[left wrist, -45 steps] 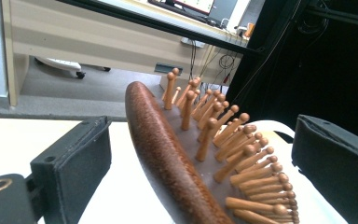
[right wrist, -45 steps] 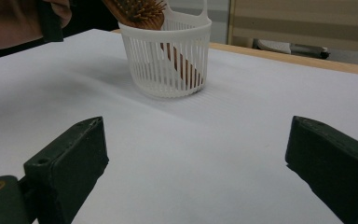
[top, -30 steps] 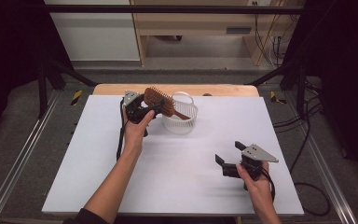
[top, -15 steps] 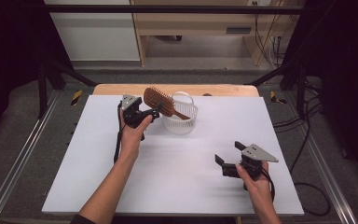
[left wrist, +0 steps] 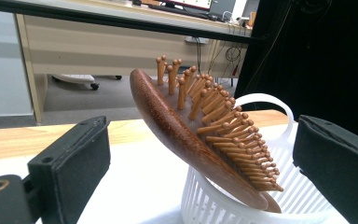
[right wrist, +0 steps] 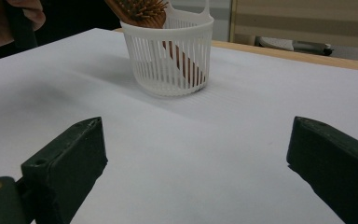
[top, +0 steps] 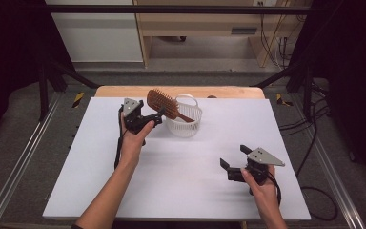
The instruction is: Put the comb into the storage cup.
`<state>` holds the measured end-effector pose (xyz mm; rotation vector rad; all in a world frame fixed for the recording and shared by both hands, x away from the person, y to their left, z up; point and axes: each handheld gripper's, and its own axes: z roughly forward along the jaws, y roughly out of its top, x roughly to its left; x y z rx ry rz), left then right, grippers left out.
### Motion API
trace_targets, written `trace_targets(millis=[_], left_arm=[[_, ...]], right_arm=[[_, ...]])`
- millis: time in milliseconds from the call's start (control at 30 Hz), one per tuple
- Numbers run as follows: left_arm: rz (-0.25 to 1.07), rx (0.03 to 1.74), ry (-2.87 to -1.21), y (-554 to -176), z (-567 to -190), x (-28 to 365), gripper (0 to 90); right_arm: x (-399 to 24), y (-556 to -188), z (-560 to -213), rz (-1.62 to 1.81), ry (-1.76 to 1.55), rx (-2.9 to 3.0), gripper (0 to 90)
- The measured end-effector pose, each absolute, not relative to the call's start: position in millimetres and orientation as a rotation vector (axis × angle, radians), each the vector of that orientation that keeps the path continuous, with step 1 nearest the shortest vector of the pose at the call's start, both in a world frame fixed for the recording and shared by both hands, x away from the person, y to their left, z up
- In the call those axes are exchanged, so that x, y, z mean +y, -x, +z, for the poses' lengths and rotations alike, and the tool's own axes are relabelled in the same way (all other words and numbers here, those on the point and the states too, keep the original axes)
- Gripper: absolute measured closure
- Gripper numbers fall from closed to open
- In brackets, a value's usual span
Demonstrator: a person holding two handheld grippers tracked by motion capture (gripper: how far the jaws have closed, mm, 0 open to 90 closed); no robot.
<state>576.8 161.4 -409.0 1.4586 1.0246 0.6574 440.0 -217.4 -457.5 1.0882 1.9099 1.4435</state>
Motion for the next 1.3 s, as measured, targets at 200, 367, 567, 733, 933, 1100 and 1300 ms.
trace_targets(millis=[200,367,567,733,933,1100,1300], left_arm=[[0.688,1.012,-1.486,-572.2,-409.5,164.8,4.2],[0.705,0.998,-1.497,-567.9,-408.2,168.8,4.2],[0.719,0.978,-1.513,-560.9,-406.4,173.5,4.0],[0.723,0.979,-1.508,-556.7,-404.9,179.3,3.8],[0.725,0.970,-1.500,-553.4,-400.5,183.2,3.4],[0.724,0.966,-1.496,-550.5,-395.7,186.1,3.1],[0.729,0.968,-1.494,-545.8,-390.9,191.3,3.1]], right_arm=[[-217.0,-439.9,-457.1,1.446,-1.083,1.910,4.9],[-216.9,-440.2,-457.3,1.444,-1.085,1.912,4.9],[-217.5,-439.8,-456.6,1.448,-1.086,1.909,4.3],[-216.3,-439.8,-456.5,1.446,-1.081,1.913,4.0],[-216.5,-439.8,-456.2,1.449,-1.082,1.909,3.7],[-216.1,-439.8,-456.3,1.447,-1.080,1.912,3.6],[-216.2,-439.7,-456.1,1.449,-1.083,1.911,3.6]])
